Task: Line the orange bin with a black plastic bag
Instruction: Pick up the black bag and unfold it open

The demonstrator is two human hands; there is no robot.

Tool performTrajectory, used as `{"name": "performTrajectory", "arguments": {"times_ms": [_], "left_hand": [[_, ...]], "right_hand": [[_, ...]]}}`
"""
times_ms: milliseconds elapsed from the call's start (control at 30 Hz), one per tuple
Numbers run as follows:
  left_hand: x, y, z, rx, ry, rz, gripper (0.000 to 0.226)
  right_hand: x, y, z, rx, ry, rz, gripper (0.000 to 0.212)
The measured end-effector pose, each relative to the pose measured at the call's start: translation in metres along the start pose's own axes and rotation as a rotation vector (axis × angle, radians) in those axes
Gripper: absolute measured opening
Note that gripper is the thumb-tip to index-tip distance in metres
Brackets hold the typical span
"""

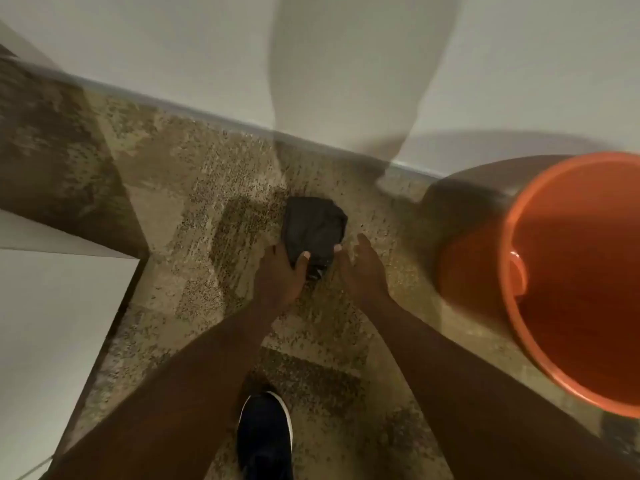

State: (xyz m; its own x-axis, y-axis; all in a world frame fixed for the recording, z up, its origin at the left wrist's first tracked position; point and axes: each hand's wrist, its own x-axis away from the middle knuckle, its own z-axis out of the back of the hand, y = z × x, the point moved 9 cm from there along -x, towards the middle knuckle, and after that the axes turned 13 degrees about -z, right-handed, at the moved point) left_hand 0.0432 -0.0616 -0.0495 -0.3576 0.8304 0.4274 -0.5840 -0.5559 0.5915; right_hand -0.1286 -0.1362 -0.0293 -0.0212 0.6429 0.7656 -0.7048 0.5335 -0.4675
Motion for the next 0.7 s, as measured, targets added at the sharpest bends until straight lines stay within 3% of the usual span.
{"name": "performTrajectory", "arguments": {"times_ms": [133, 333, 433, 600, 700], "left_hand": [[-0.022, -0.014, -0.004, 0.0, 0.046, -0.001, 0.056], [-0.033, -0.02, -0.001, 0.054, 0.105, 0.006, 0.046], [-0.035, -0.021, 0.003, 0.06, 0.107, 0.057, 0.036], [-0.022, -0.007, 0.021, 0.256, 0.161, 0.164, 0.03], [-0.007, 0.018, 0.035, 0.484, 0.118, 0.15, 0.043]], "right_hand": [[-0.038, 0.004, -0.025, -0.097, 0.001, -0.165, 0.059], [-0.058, -0.002, -0.038, -0.195, 0.024, -0.241, 0.049], [-0.055, -0.008, -0.034, -0.174, 0.069, -0.213, 0.032], [-0.03, -0.015, -0.028, -0.359, 0.021, -0.231, 0.014], [-0.001, -0.024, -0.019, -0.528, -0.086, -0.217, 0.008]]}}
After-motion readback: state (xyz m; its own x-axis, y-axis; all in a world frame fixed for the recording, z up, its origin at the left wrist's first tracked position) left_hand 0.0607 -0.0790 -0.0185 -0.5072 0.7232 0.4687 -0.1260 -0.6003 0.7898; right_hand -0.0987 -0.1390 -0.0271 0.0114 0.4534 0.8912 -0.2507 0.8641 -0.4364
